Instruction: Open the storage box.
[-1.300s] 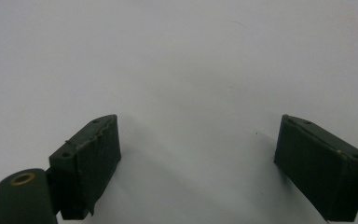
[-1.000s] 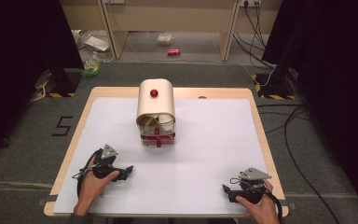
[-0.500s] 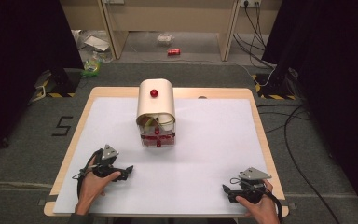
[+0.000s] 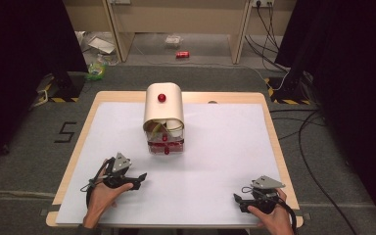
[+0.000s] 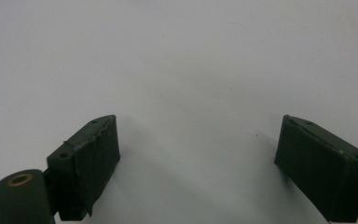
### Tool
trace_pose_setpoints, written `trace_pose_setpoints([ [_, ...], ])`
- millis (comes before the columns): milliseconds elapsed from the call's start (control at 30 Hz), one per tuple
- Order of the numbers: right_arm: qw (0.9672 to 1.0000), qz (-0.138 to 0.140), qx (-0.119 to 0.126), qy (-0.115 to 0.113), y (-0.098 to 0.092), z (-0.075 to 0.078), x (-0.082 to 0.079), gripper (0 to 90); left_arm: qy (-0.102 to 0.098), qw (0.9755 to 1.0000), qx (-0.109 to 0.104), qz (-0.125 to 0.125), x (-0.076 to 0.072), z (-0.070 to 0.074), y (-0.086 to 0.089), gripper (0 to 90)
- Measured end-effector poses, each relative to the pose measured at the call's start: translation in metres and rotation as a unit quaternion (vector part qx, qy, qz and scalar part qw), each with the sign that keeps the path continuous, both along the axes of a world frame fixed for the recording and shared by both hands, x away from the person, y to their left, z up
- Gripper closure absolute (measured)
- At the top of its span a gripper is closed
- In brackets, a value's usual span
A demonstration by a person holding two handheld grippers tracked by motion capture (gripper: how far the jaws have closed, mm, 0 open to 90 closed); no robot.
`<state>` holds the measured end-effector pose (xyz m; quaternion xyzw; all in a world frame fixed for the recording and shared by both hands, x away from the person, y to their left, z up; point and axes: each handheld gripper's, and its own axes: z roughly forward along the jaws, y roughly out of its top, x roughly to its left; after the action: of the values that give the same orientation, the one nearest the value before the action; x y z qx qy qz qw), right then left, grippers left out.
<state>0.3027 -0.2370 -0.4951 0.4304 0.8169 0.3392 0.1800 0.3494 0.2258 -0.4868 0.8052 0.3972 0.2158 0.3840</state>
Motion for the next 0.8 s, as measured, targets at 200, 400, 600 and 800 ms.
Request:
trace_pose_setpoints([
  [200, 1.0, 0.0, 0.0, 0.0, 0.0, 0.0, 0.0, 13.5, -0.012, 0.9999, -0.003, -0.011, -0.003, 0.004, -0.009, 15.1],
  [400, 1.0, 0.001, 0.0, -0.001, 0.0, 0.0, 0.0, 13.4, -0.027, 0.9993, -0.009, -0.023, -0.007, 0.01, -0.018, 15.2],
  [600, 1.0, 0.001, 0.001, -0.001, 0.0, 0.0, 0.0, 13.3, -0.05, 0.9981, -0.012, -0.036, -0.01, 0.018, -0.029, 15.3],
  [800, 1.0, 0.002, 0.001, -0.001, 0.0, 0.0, 0.0, 13.2, -0.066, 0.9966, -0.007, -0.05, -0.011, 0.02, -0.04, 15.3],
])
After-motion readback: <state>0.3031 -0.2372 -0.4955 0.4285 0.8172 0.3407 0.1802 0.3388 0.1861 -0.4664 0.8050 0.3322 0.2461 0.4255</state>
